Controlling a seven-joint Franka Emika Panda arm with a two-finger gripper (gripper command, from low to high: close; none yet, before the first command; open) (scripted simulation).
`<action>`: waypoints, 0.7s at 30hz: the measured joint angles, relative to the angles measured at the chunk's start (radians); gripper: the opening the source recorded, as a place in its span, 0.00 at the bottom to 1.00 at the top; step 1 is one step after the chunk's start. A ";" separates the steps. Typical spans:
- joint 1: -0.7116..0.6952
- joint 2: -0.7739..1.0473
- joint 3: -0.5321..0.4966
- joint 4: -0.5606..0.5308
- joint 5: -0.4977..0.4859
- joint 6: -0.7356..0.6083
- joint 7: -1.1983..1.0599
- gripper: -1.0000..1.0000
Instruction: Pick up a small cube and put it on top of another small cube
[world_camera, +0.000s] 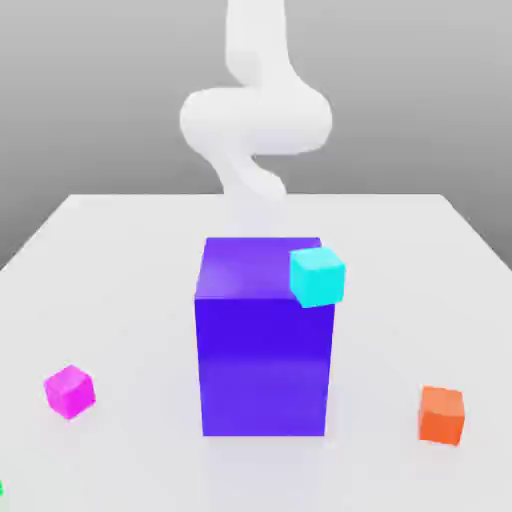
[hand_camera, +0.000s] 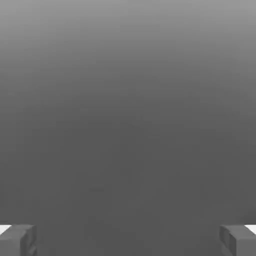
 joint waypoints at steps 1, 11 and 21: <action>-0.008 0.039 -0.019 -0.016 0.002 0.021 -0.005 0.50; -0.092 0.402 -0.198 -0.160 0.047 0.217 -0.067 0.50; -0.235 0.769 -0.325 -0.302 0.141 0.409 -0.164 0.50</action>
